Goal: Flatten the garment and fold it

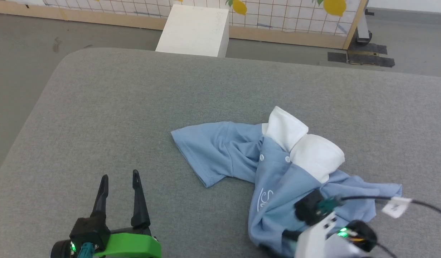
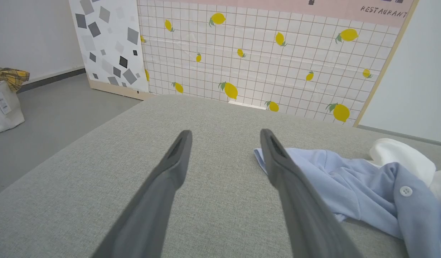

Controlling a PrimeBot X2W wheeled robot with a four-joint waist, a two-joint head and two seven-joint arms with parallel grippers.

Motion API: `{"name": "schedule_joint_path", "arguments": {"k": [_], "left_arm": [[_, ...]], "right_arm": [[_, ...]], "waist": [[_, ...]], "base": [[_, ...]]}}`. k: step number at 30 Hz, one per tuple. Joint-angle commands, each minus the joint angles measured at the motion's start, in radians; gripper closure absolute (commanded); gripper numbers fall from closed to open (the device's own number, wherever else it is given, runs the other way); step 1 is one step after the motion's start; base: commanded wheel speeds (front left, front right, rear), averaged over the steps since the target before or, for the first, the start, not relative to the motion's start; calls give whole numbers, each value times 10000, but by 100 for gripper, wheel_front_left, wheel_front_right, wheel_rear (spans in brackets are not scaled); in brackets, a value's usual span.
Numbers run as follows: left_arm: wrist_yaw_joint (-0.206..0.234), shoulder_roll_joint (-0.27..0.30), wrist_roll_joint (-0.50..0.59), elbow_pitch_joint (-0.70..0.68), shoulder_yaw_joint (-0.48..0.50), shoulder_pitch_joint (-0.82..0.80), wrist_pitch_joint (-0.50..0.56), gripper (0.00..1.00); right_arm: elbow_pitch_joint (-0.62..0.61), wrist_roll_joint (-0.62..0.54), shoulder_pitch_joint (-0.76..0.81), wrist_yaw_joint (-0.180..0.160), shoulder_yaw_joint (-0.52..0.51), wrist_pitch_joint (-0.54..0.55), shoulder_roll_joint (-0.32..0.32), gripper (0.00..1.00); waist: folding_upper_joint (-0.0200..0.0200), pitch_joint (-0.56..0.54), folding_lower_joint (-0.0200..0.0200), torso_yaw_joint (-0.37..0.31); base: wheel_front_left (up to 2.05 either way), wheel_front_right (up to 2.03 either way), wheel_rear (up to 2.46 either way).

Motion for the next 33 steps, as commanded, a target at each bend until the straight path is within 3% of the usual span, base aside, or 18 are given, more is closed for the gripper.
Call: {"name": "schedule_joint_path", "arguments": {"k": [1,7,11,17,26,27,33], "left_arm": [[-59,28,-53,7,-5,-127,-76,0],[-55,-16,-78,-50,22,-170,-82,0],[-95,-95,-50,-61,-15,-305,-86,0],[-231,-246,13,78,-124,-606,-90,0],[-373,-317,131,222,-86,-716,-92,0],[-410,-327,160,264,-78,-700,-92,0],[-443,-397,181,303,-47,-637,-92,0]], "right_arm": [[-216,63,76,-11,-246,96,-63,0],[-1462,-33,26,-11,-2275,109,379,0],[-1696,-928,-513,-11,-3798,-304,860,0],[-544,-2067,-1028,-11,-4563,-609,1191,0],[1863,-2506,-1668,-11,-4793,-1279,1450,0],[2387,-2298,-1846,-11,-4846,-1689,1462,100],[2498,-2192,-2306,-11,-5074,-2299,1465,100]], "waist": [[0,-1,0,13],[0,154,0,8],[0,425,0,63],[0,756,0,305],[0,785,0,641],[0,700,0,722],[0,580,0,781]], "base": [[0,0,0],[0,0,0],[0,0,0],[0,0,0],[0,0,0],[0,0,0],[0,0,0]]}}
